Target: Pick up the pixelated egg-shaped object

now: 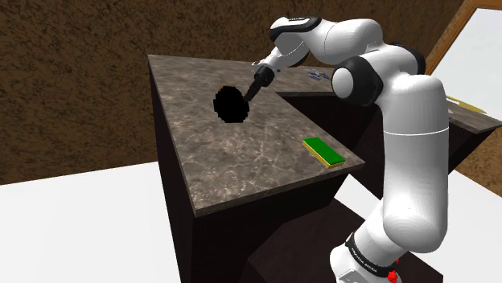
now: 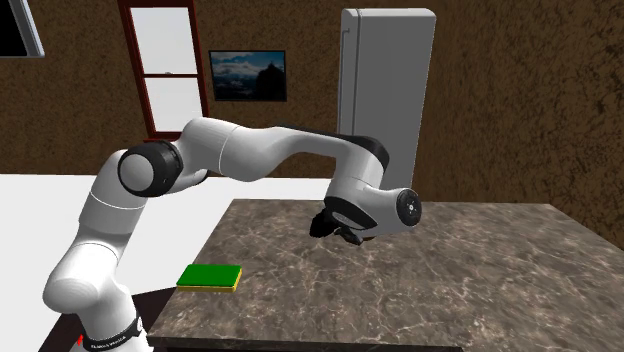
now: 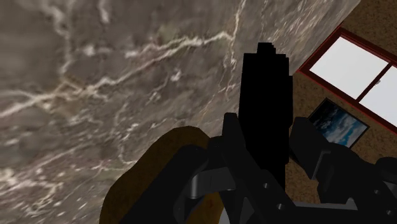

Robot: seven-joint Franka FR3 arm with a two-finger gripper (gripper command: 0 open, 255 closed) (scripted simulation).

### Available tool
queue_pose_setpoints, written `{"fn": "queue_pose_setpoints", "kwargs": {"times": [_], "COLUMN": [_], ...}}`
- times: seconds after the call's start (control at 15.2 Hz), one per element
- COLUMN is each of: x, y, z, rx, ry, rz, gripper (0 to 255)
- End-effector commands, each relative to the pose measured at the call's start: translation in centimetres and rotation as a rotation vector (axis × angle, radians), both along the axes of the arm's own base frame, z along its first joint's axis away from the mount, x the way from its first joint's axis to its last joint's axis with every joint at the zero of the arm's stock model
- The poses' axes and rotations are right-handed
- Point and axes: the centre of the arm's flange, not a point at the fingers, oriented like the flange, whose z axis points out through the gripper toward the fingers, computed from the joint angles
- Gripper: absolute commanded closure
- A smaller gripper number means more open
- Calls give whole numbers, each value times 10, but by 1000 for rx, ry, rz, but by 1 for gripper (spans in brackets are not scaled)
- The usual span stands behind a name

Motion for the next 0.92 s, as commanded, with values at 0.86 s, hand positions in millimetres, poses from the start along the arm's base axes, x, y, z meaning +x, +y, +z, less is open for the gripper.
{"fn": "queue_pose_setpoints", "kwargs": {"times": [0.86], "x": [0], "y": [0], "z": [36], "rx": [0], "ry": [0], "rz": [0], "gripper": [255]}}
